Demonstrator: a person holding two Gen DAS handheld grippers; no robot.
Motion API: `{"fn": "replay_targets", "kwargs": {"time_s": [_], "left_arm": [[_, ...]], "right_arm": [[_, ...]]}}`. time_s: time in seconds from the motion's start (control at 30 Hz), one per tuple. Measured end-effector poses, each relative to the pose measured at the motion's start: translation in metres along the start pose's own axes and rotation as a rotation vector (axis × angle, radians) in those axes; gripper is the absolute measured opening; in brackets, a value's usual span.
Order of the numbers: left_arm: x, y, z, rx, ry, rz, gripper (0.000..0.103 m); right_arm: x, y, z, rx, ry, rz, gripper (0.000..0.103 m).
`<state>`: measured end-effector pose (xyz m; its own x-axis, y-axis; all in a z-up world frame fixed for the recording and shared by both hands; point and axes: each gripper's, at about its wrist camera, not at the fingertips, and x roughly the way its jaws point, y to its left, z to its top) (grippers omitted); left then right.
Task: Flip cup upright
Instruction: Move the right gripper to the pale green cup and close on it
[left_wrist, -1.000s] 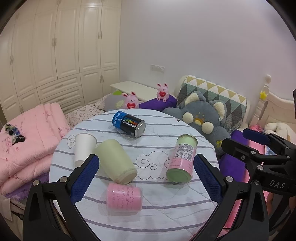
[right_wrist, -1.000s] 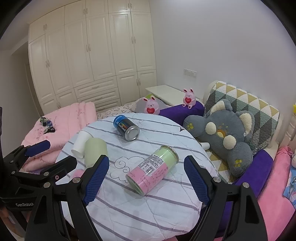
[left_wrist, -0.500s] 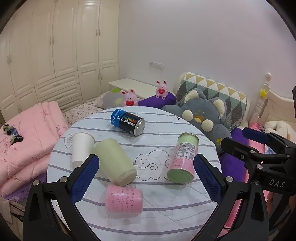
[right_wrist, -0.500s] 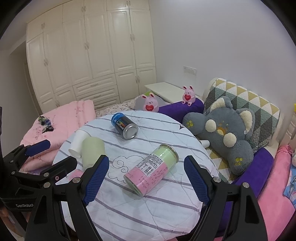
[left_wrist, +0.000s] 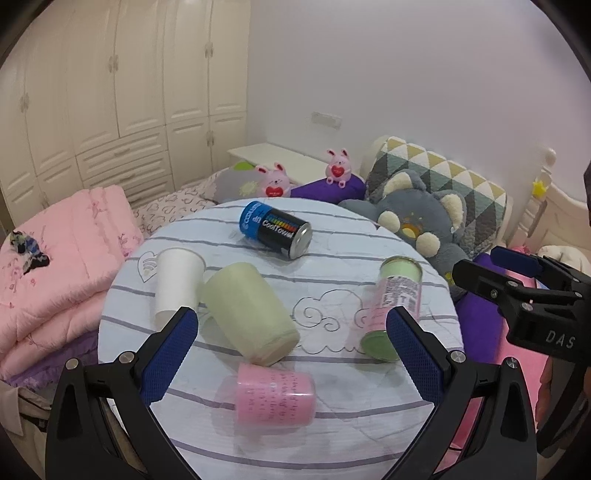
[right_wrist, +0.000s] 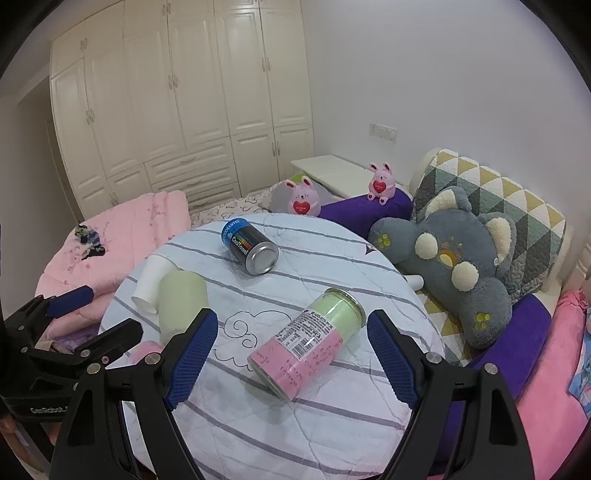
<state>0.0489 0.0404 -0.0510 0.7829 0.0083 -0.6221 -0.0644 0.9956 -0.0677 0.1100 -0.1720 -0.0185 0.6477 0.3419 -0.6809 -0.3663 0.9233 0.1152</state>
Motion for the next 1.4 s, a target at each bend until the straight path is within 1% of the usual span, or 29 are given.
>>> {"fn": "replay_targets", "kwargs": {"time_s": [0.3,0.5,0.57,0.67,0.8,0.9,1.07,1.17,1.27,1.33,1.4], "left_arm": [[0.021,0.029,0.000,-0.030,0.050,0.032,0.103],[0.037,0.051,-0.004,0.009,0.087,0.032,0.103],[0.045,0.058,-0.006,0.024,0.121,0.017,0.103],[0.060,0.065,-0.009,0.053,0.172,0.022,0.103],[0.072,0.071,-0.013,0.074,0.200,0.028,0.103],[0.075,0.076,-0.016,0.072,0.208,0.003,0.103],[0.084,0.082,-0.017,0.066,0.229,-0.001,0.103],[0.089,0.085,-0.018,0.058,0.248,-0.009,0.103],[0.094,0.084,-0.019,0.064,0.272,-0.019,0.103],[0.094,0.084,-0.019,0.063,0.267,-0.016,0.103],[0.093,0.085,-0.018,0.052,0.270,-0.015,0.103]], "right_arm": [[0.045,0.022,0.010,-0.023,0.092,0.074,0.084],[0.076,0.042,0.017,-0.029,0.164,0.140,0.084],[0.090,0.051,0.020,-0.027,0.204,0.178,0.084],[0.108,0.064,0.022,-0.037,0.251,0.202,0.084],[0.135,0.081,0.023,-0.048,0.334,0.240,0.084],[0.154,0.093,0.021,-0.059,0.399,0.273,0.084],[0.169,0.108,0.017,-0.082,0.452,0.293,0.084],[0.178,0.112,0.012,-0.087,0.487,0.288,0.084],[0.187,0.116,0.008,-0.092,0.509,0.291,0.084],[0.191,0.118,0.007,-0.103,0.518,0.286,0.084],[0.195,0.118,0.006,-0.104,0.523,0.298,0.084]]}}
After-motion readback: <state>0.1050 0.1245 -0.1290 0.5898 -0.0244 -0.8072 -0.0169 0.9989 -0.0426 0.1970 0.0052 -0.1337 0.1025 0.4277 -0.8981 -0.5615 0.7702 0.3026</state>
